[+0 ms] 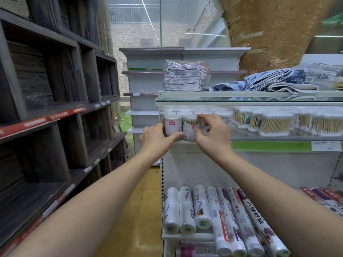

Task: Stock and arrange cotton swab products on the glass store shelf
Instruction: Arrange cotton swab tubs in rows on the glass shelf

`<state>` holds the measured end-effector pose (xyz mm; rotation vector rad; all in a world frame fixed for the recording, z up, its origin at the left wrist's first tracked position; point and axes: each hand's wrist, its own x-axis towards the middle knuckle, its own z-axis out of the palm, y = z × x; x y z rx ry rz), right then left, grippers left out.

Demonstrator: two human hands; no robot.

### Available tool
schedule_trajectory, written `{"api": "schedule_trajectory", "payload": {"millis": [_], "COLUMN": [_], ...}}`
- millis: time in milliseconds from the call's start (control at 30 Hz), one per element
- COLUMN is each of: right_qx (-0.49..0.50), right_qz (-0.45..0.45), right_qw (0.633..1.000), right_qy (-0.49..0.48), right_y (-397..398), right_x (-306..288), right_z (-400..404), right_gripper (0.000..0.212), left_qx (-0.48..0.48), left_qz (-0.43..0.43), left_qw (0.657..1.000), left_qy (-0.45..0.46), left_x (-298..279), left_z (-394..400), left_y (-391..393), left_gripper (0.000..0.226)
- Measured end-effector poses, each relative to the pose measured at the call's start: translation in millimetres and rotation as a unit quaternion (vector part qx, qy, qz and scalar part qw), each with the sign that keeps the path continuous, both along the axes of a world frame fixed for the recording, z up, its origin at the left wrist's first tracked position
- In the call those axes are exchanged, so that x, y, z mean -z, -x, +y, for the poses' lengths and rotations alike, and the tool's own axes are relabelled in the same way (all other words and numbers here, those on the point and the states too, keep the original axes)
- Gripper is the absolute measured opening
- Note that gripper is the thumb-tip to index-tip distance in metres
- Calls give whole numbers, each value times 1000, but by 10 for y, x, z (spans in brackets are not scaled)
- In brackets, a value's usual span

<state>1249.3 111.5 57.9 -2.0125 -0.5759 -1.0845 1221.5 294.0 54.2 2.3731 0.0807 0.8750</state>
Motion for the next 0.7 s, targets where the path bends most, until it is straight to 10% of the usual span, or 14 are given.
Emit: {"api": "schedule_trajectory", "payload": {"millis": [700], "right_qx": [-29], "right_qz": [29], "right_qw": [999], "right_qy": [-10], "right_y": [44], "right_x": [11], "right_z": [-31], "right_gripper": [48], "left_qx": [25], "left_qz": [-27], "left_qw": [999], "left_qy": [6], "left_x": [84], "left_z": [104], "left_y": [67], "left_gripper": [68]}}
